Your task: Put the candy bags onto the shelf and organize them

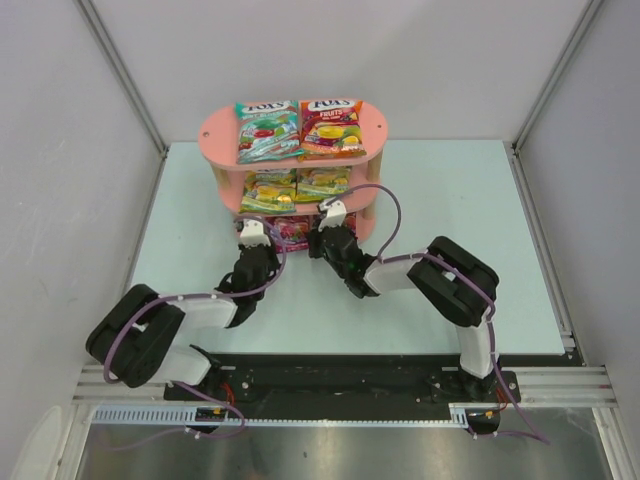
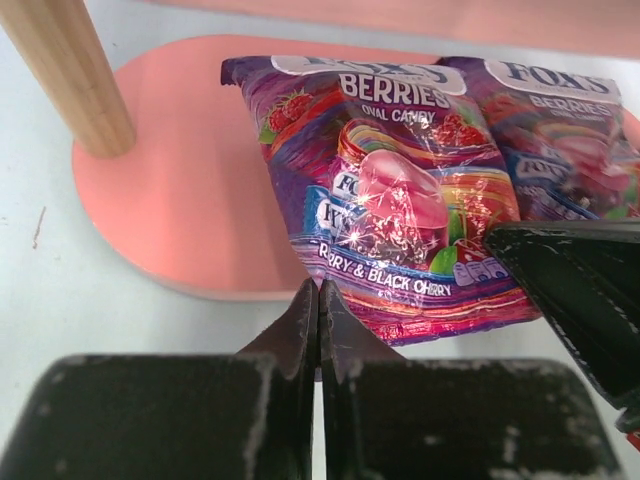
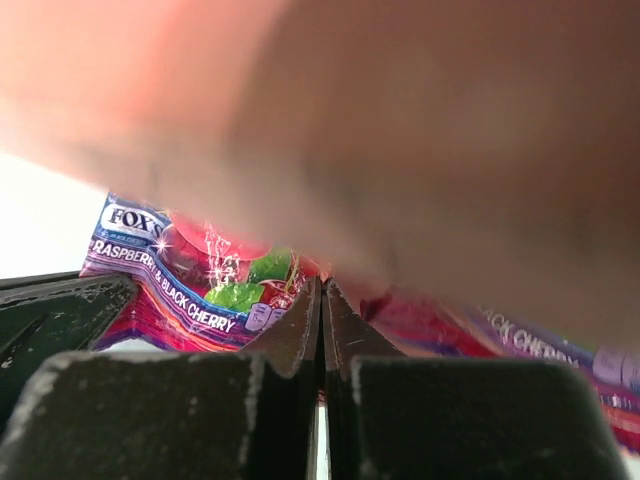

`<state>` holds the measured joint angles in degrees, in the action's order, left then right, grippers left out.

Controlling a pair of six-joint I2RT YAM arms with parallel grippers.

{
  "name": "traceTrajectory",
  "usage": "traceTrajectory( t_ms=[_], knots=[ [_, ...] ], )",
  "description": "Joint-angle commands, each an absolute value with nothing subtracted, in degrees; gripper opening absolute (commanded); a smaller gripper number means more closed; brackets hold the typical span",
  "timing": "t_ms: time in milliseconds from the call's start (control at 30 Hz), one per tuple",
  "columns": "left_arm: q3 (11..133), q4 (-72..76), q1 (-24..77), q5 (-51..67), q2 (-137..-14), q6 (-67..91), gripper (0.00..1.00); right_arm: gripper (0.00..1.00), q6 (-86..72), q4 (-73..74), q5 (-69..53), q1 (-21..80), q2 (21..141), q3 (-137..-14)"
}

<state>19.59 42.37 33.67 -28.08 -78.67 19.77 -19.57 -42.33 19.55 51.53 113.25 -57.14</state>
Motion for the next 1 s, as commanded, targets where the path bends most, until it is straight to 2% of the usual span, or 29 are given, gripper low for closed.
traceTrajectory(
  t_ms=[0,633,733,767,867,967],
  knots=[
    [23.29,47.46,31.56,-24.87,-80.24,18.63,0.0,0.0,-18.72,-45.62,16.96,50.98,114.87,-60.91],
    [27.33,45.71,27.95,-28.29,-86.4,20.04,0.0,0.0,-18.28,-44.3,15.65,50.45,118.39,-64.42],
    [27.07,45.18,27.95,-29.61,-85.78,21.27,0.09,0.14,-18.11,-43.95,15.21,50.36,118.48,-64.77],
    [26.46,45.26,27.95,-29.79,-85.52,21.79,0.19,0.24,-18.11,-43.68,15.12,50.36,118.3,-64.69],
    [24.88,45.97,27.86,-29.71,-83.59,22.15,0.36,0.33,-18.02,-42.81,15.12,50.54,117.77,-64.69],
    [23.82,45.88,27.95,-29.1,-81.31,22.15,0.41,0.36,-17.67,-41.75,15.21,50.8,116.81,-64.69]
  ],
)
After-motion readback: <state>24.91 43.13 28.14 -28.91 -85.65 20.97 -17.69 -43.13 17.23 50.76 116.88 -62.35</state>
